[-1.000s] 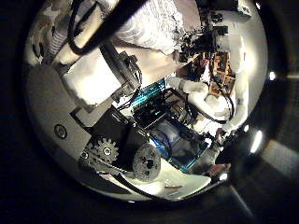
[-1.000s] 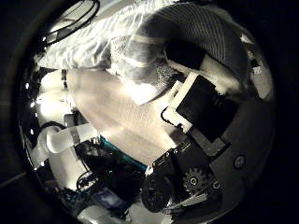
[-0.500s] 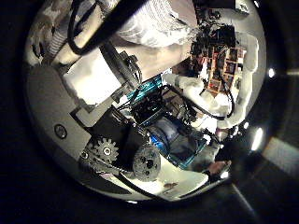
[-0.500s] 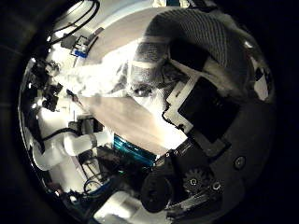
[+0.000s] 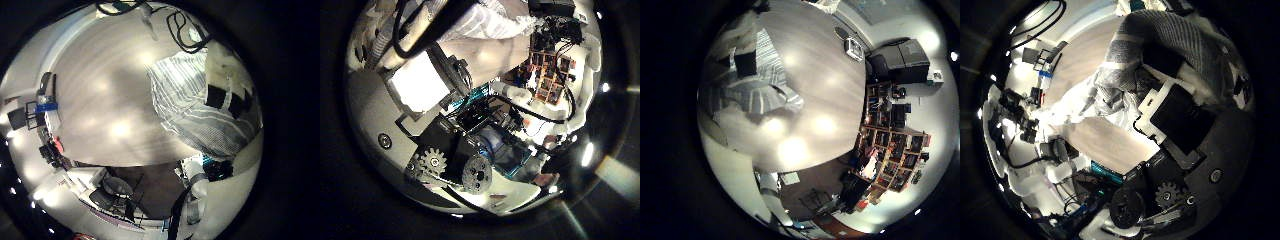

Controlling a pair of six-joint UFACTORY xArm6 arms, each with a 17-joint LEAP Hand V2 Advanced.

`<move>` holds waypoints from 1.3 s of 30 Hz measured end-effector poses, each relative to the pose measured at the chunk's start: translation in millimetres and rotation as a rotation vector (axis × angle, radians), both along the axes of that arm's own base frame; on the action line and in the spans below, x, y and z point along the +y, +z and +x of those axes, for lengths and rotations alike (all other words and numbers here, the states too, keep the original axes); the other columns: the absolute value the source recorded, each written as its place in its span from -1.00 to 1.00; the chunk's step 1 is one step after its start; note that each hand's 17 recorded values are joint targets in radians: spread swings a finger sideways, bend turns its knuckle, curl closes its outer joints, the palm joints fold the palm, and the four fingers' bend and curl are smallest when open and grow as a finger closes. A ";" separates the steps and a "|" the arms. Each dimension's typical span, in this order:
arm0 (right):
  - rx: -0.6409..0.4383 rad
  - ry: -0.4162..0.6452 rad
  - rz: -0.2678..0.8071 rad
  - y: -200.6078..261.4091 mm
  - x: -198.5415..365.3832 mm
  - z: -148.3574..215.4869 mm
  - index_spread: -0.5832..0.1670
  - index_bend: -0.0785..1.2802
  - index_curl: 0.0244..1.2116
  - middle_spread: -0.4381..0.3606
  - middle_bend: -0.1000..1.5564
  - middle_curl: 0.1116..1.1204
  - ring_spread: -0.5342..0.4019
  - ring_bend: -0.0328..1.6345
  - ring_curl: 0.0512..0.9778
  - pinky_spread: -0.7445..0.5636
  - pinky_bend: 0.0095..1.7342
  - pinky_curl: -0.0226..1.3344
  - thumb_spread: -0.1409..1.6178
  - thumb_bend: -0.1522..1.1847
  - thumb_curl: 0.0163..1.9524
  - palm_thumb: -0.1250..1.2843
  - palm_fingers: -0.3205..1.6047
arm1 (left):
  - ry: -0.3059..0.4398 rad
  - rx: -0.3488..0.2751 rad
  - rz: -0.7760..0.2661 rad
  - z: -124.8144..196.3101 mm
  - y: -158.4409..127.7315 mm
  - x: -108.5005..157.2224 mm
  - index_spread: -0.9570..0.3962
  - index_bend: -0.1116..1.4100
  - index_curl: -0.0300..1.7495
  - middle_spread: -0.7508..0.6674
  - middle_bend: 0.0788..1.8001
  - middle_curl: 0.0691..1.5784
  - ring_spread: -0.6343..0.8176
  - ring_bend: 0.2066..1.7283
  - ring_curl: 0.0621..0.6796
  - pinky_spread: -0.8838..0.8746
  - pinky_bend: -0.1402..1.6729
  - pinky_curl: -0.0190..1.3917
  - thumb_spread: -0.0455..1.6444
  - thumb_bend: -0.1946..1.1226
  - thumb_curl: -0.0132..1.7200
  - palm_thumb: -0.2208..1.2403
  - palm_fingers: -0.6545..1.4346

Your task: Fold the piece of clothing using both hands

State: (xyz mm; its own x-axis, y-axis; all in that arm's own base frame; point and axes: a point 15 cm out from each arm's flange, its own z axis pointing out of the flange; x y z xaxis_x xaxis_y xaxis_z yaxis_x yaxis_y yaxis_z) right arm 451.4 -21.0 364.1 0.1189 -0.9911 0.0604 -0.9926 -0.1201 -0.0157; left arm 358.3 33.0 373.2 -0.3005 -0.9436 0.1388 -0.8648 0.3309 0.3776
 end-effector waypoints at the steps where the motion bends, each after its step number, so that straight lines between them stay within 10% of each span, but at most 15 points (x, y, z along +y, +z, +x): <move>1: 0.021 -0.003 0.000 -9.6 1.8 6.0 -0.15 0.73 0.48 -0.34 0.60 0.56 -0.29 0.73 0.31 -0.17 0.53 0.07 0.37 -0.80 -0.32 0.54 0.48 | 0.003 0.018 -0.001 2.9 -7.4 0.8 -0.61 -0.58 0.63 -0.78 -0.07 0.18 -0.80 0.32 0.42 -0.82 0.03 0.07 0.36 -0.73 -0.33 0.30 0.66; 16: 0.233 -0.041 -0.008 -105.3 6.5 74.9 -0.18 0.63 0.43 -0.35 0.55 0.52 -0.31 0.68 0.29 -0.21 0.47 0.14 0.44 -0.81 -0.38 0.37 0.43 | 0.063 0.179 -0.003 55.4 -94.9 16.9 -0.59 -0.60 0.64 -0.77 -0.08 0.19 -0.80 0.31 0.43 -0.82 -0.05 0.10 0.38 -0.73 -0.34 0.29 0.62; 24: 0.139 -0.086 0.002 -110.1 -9.8 102.6 -0.57 -0.39 0.06 -0.49 0.15 0.22 -0.43 0.62 0.17 -0.52 0.51 0.03 0.52 -0.81 -0.48 0.17 -0.17 | 0.134 0.217 -0.033 74.1 -122.7 31.5 -0.57 -0.56 0.60 -0.77 -0.08 0.18 -0.81 0.18 0.37 -0.81 -0.15 0.15 0.38 -0.74 -0.39 0.21 0.46; 30: 0.015 -0.159 0.068 -73.0 -38.7 115.2 -0.76 -0.50 -0.10 -0.49 0.00 0.10 -0.45 0.49 0.00 -0.43 0.40 -0.06 0.55 -0.79 -0.52 0.20 -0.24 | 0.153 0.175 -0.016 80.0 -119.4 43.3 -0.52 -0.61 0.51 -0.69 -0.27 0.13 -0.76 0.05 0.34 -0.77 -0.15 0.22 0.39 -0.74 -0.41 0.17 0.16; 39: -0.089 -0.274 0.062 -9.0 -123.6 88.1 -0.81 -0.60 -0.18 -0.58 -0.13 -0.01 -0.49 0.44 -0.09 -0.48 0.40 -0.15 0.56 -0.79 -0.55 0.23 -0.06 | 0.190 0.055 -0.024 75.4 -72.8 73.7 -0.13 -0.67 0.21 -0.05 -0.88 -0.19 -0.38 0.05 0.29 -0.49 -0.15 0.31 0.41 -0.74 -0.44 0.12 -0.31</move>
State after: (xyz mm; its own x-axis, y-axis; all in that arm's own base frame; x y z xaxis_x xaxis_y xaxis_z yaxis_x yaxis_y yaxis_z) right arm 539.5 -144.7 355.1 -0.1568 -0.9876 -0.0033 -0.9823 0.1563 -0.1032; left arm 433.8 106.7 300.5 -0.1091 -0.9789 0.1730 -0.8907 0.1735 0.4202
